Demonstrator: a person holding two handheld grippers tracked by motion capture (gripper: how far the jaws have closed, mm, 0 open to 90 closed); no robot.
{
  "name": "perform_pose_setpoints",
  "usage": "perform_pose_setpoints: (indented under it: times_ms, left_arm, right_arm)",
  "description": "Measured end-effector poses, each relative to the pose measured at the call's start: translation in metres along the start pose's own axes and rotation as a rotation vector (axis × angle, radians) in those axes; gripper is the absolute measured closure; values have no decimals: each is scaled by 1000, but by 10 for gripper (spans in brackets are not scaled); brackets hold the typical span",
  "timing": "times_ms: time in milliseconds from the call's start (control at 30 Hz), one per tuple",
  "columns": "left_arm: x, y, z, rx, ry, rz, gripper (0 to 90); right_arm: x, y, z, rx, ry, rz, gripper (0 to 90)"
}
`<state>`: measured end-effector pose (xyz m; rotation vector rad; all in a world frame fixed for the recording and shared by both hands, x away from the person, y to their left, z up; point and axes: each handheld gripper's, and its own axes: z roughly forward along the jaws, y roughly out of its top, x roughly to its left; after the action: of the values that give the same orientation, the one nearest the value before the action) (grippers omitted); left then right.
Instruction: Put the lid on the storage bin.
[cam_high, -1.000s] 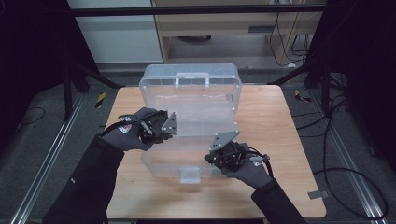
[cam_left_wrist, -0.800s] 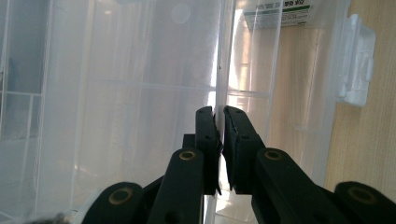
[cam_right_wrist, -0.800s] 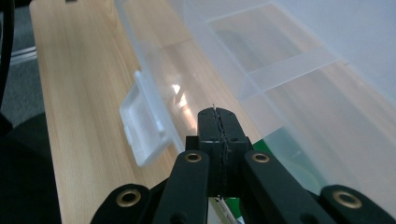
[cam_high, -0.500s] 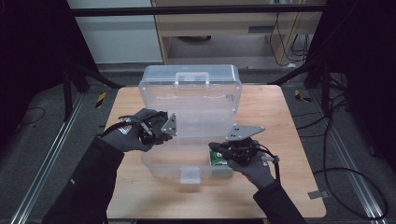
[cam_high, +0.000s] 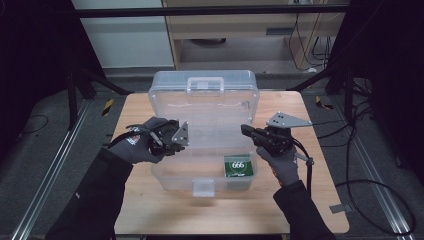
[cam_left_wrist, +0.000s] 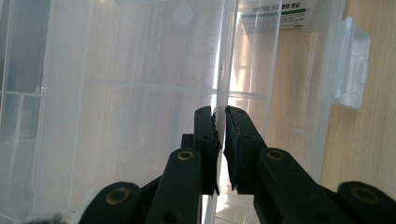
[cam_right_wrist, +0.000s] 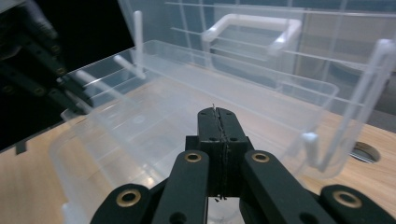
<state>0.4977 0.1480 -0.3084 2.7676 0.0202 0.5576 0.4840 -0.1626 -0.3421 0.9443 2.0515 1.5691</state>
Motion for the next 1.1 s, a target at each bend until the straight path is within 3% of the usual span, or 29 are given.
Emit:
perform_pose_setpoints:
  times_ms: [267, 600, 1100]
  left_arm:
    - [-2, 0, 0, -4, 8, 0, 825]
    - [-4, -1, 1, -8, 7, -1, 823]
    - [-7, -4, 2, -21, 0, -5, 817]
  right_arm:
    - [-13, 5, 2, -6, -56, 18, 900]
    - [-23, 16, 8, -15, -83, 35, 900]
    - [-34, 17, 7, 30, -116, 58, 900]
